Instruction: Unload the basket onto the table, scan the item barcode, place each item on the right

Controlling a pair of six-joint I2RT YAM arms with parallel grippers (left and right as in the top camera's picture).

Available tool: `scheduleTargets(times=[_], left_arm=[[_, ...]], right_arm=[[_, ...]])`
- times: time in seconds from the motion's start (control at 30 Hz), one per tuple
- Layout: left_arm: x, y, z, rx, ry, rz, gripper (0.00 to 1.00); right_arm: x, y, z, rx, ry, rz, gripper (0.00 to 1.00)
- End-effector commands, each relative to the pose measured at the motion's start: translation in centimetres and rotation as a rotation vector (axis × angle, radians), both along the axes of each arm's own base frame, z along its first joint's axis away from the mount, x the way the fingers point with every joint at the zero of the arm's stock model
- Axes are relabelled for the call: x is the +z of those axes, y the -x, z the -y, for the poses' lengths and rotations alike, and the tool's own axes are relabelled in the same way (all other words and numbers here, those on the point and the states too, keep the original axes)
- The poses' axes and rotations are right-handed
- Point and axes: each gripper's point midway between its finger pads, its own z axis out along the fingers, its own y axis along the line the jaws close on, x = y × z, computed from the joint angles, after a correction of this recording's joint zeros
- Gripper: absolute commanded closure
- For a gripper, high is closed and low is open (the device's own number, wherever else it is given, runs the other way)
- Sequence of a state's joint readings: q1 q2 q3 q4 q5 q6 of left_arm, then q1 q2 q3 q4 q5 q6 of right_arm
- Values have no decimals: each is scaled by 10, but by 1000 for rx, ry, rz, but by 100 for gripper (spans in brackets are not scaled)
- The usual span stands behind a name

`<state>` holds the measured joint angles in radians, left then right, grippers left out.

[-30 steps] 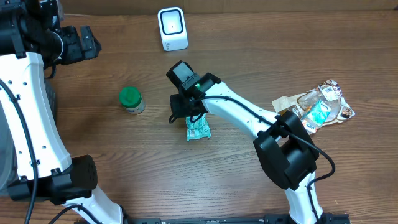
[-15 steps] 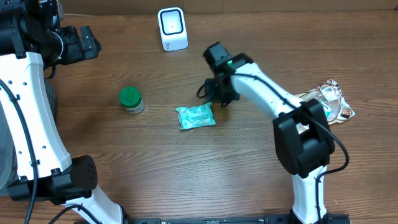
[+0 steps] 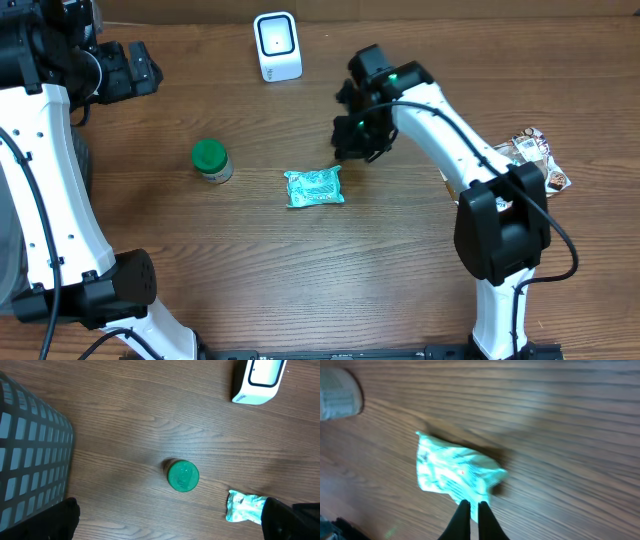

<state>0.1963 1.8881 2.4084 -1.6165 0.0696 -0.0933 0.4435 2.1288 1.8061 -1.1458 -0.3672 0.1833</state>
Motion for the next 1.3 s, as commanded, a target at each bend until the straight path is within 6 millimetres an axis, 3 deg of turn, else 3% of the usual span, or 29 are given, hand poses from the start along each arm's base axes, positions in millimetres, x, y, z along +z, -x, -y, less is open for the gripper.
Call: scheduleTargets(times=[0.0,0.3,0.67,0.77,1.03,1.27], left_arm=[[1,0,2,-21,-15,3,0],[2,0,2,-21,-15,4,0],[2,0,2,-21,-15,4,1],[2,0,2,-21,-15,4,0],[2,0,2,-21,-15,4,1],[2,0,2,-21,-15,4,0]], right_arm=[[7,17,-24,37,24,32,96],[-20,28,-43,-50,290,148,96],[-93,42,-40,-123,420,27,93],[-98,43,-39,-121,428,18,87],[-98,44,-40,-119,425,15,59],[-98,44,-40,-118,424,15,42]])
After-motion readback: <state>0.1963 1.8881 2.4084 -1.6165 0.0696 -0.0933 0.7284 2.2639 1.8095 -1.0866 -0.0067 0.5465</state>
